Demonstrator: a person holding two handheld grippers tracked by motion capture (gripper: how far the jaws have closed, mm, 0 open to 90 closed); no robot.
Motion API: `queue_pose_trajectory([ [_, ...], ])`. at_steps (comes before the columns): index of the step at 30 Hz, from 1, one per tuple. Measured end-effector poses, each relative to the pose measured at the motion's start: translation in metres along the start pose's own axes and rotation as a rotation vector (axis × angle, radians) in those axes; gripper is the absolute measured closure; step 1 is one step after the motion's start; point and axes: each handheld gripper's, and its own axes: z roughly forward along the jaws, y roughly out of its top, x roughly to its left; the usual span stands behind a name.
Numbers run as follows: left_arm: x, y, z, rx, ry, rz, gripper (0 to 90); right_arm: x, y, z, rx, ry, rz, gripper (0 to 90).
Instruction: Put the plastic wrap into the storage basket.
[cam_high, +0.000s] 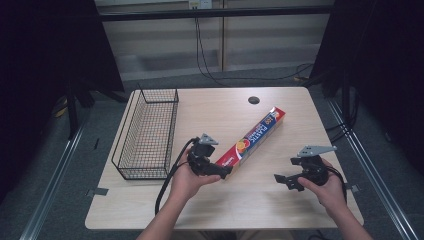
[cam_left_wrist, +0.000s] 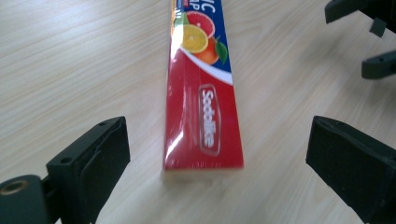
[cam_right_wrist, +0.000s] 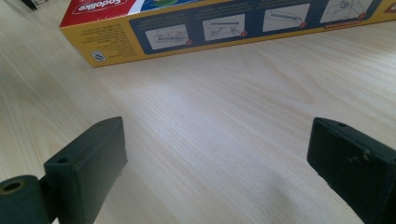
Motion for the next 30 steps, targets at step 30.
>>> queue_pose_trajectory([
  [30,0.001,0.076,0.059,0.030,-0.048,0.075,22.0,-0.008,-0.010,-0.020,-0.030,-0.031,0.028,4.7],
])
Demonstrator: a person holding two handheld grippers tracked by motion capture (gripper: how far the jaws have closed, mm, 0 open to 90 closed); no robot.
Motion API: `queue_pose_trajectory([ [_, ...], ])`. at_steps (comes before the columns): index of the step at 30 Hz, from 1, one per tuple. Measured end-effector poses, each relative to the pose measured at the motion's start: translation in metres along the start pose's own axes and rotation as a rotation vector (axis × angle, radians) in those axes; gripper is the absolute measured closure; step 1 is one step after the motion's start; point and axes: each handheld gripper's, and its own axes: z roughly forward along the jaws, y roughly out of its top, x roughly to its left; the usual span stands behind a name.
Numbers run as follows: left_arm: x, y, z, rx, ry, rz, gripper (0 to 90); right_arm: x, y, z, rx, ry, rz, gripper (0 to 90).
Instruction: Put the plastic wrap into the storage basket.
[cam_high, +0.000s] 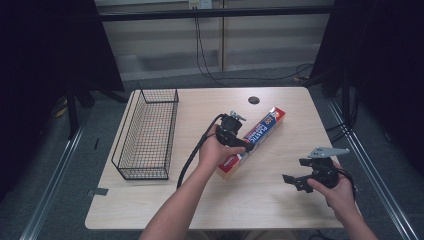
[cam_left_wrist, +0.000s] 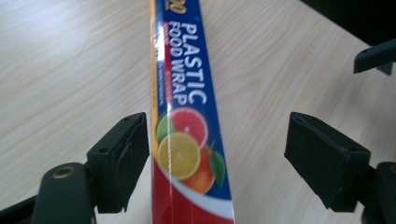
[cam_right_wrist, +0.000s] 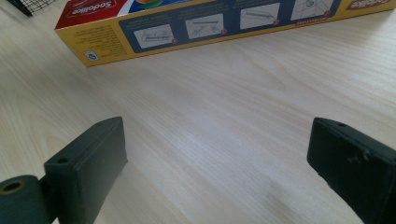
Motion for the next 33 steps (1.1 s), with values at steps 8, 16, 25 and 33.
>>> queue_pose_trajectory([
  [8,0.004,0.014,0.015,0.045,0.002,-0.045,23.3,0.000,0.001,0.000,0.001,0.005,-0.008,5.0],
  [16,0.007,0.023,0.026,0.068,0.009,-0.065,24.8,-0.001,0.001,0.000,0.002,0.004,-0.007,5.0],
  [25,0.008,0.028,0.033,0.098,0.014,-0.063,26.1,-0.001,0.002,0.001,0.002,0.002,-0.011,5.0],
  [33,0.009,0.029,0.041,0.102,0.015,-0.076,24.8,-0.001,0.002,0.001,-0.001,0.004,-0.008,5.0],
])
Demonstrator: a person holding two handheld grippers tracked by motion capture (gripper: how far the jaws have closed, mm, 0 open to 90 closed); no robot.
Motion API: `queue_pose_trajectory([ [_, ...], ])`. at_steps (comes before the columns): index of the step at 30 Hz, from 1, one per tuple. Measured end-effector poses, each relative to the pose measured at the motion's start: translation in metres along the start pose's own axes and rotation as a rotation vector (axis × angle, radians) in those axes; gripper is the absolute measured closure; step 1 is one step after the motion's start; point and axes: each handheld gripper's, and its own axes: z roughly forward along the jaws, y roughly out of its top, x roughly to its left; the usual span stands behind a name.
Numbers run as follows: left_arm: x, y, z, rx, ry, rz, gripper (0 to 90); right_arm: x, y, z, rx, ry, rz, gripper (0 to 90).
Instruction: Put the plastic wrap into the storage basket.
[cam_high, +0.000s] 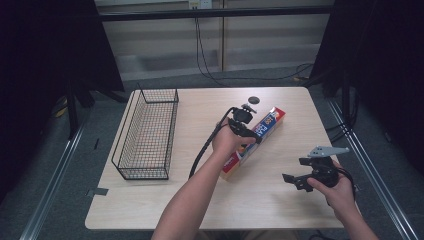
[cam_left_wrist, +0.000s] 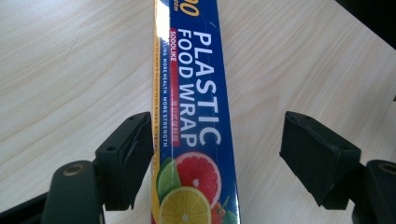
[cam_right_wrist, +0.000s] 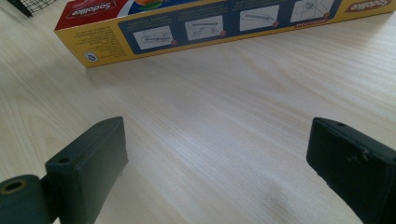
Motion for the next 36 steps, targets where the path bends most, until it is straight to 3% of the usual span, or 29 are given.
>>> queue_pose_trajectory([
  [8,0.000,0.001,0.008,0.019,-0.004,0.000,25.3,0.000,0.000,-0.001,0.000,-0.001,0.007,5.0],
  [12,0.002,0.001,0.013,0.031,0.022,0.007,26.0,0.000,0.000,-0.001,-0.001,0.000,0.006,5.0],
  [15,0.003,0.001,0.015,0.021,0.028,-0.013,27.1,-0.001,0.000,-0.001,-0.005,-0.002,0.007,5.0],
  [20,0.006,0.000,0.021,0.047,0.026,-0.013,28.6,-0.001,0.000,0.000,-0.007,0.002,0.006,5.0],
  [26,0.007,0.000,0.025,0.047,0.035,0.000,31.8,-0.002,0.000,-0.002,-0.010,0.003,0.016,5.0],
  [29,0.007,0.000,0.026,0.033,0.041,-0.021,34.9,-0.002,0.000,-0.002,-0.011,0.004,0.016,5.0],
  [30,0.008,-0.001,0.027,0.049,0.047,0.003,35.5,-0.002,0.000,-0.002,-0.011,0.005,0.017,5.0],
  [32,0.008,-0.002,0.028,0.048,0.052,0.010,37.8,-0.001,0.001,-0.002,-0.009,0.006,0.016,5.0],
  [36,0.008,-0.002,0.029,0.039,0.046,-0.002,38.3,-0.001,0.001,-0.002,-0.007,0.008,0.012,5.1],
])
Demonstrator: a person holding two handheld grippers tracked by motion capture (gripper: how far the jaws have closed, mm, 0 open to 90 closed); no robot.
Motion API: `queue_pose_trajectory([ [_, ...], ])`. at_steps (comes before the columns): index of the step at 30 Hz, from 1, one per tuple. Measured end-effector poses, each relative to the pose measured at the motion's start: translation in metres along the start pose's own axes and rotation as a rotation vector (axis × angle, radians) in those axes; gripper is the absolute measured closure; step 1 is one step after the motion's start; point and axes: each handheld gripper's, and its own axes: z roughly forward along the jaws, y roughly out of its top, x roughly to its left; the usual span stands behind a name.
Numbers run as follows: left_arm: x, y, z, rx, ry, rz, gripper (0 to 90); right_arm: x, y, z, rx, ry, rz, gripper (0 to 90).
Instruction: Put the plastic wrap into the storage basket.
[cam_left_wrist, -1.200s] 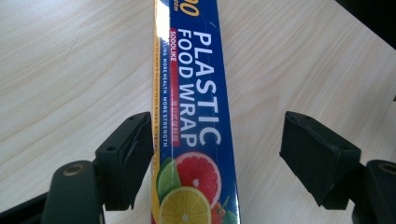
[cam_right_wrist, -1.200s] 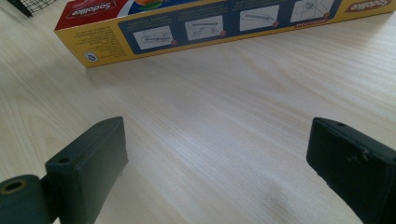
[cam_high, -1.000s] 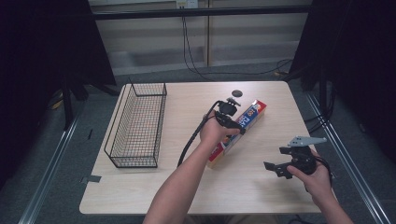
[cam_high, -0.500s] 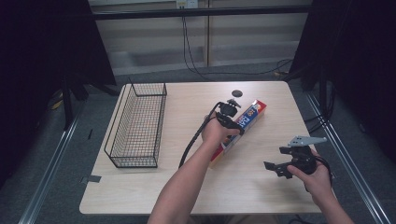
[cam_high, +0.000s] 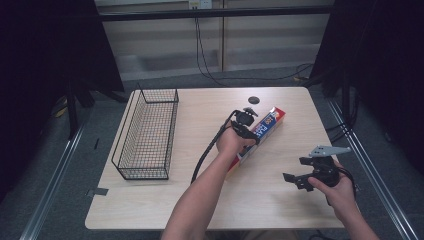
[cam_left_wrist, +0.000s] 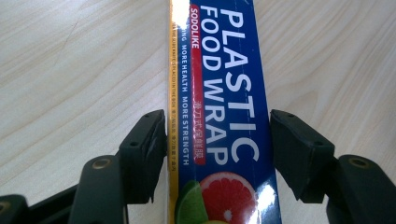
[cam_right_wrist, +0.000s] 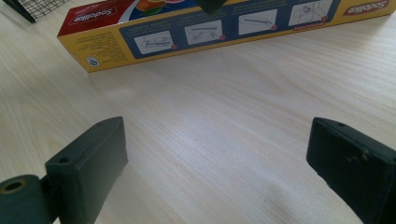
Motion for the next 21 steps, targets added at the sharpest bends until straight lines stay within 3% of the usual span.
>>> queue_pose_trajectory([
  [6,0.001,0.000,-0.001,0.019,-0.002,0.011,39.7,0.000,0.000,0.000,-0.001,0.000,0.000,5.2],
  [13,0.001,0.001,0.002,0.012,-0.001,-0.012,37.1,0.001,0.001,0.001,-0.001,0.002,0.000,5.2],
  [18,0.000,0.001,0.011,0.016,0.009,0.008,35.0,0.000,0.001,0.002,0.000,0.010,0.004,5.6],
  [21,0.000,0.001,0.009,0.027,0.008,0.002,38.7,0.000,0.001,0.002,-0.002,0.011,0.000,5.6],
])
